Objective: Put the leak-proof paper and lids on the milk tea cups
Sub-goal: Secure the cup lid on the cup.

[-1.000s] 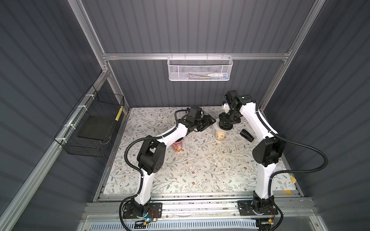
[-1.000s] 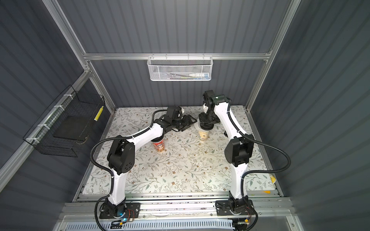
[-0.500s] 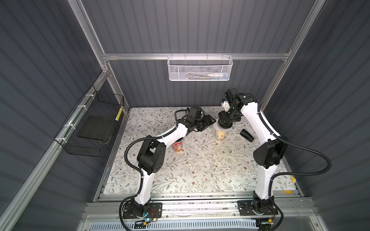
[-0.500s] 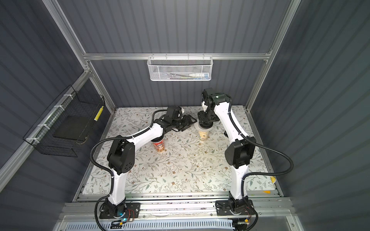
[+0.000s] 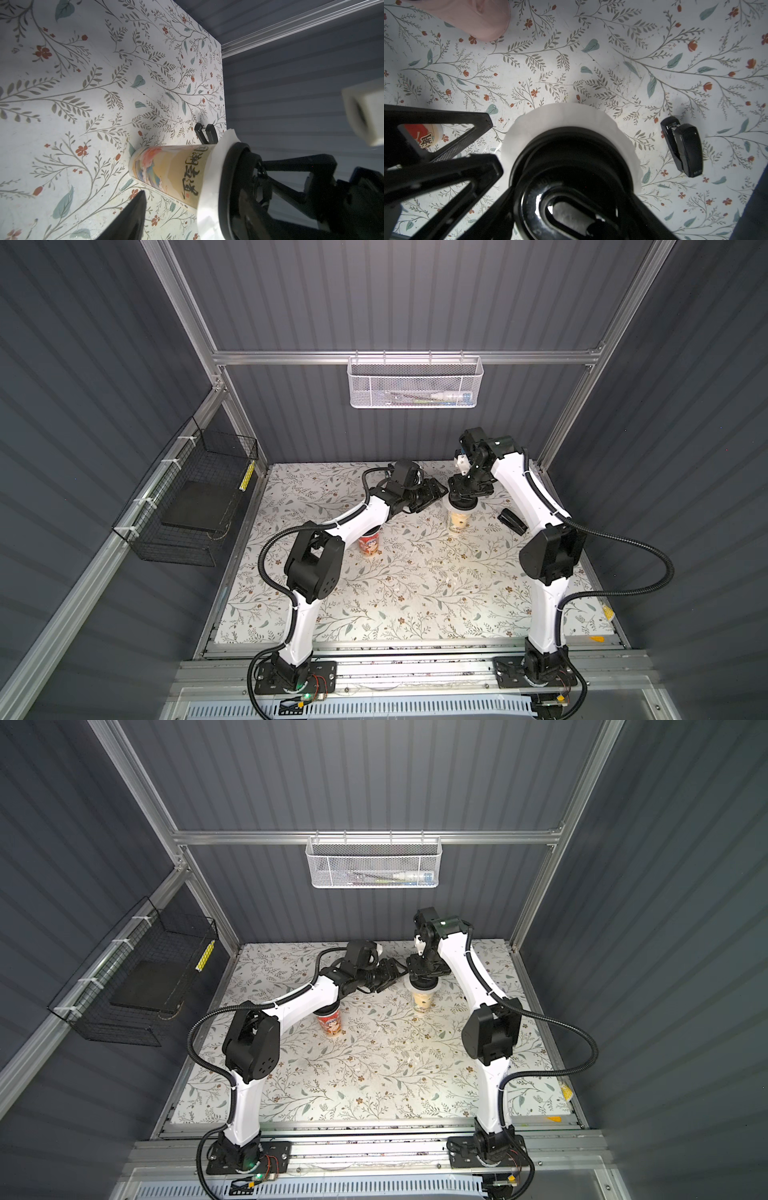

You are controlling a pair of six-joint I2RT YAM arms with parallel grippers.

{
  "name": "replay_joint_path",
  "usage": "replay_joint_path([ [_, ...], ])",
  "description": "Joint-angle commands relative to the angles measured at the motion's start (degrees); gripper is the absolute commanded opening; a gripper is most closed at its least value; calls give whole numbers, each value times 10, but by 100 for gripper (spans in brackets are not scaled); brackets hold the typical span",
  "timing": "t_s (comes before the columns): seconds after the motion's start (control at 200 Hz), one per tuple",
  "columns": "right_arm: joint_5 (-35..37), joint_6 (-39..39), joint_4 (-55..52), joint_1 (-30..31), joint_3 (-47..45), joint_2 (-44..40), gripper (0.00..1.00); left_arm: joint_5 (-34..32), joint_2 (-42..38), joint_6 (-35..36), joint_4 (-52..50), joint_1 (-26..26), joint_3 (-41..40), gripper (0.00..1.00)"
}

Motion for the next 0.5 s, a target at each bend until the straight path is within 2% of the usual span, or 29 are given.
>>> replay_joint_path([
  [0.0, 5, -8, -2, 2, -10, 1, 75, 5, 0, -4, 4, 3, -1, 71],
  [0.325, 32, -10, 1, 2, -36, -3, 76, 4, -1, -3, 2, 3, -1, 71],
  [0.495, 36, -11, 7, 2, -48, -10, 79, 4, 0, -4, 2, 3, 0, 71],
])
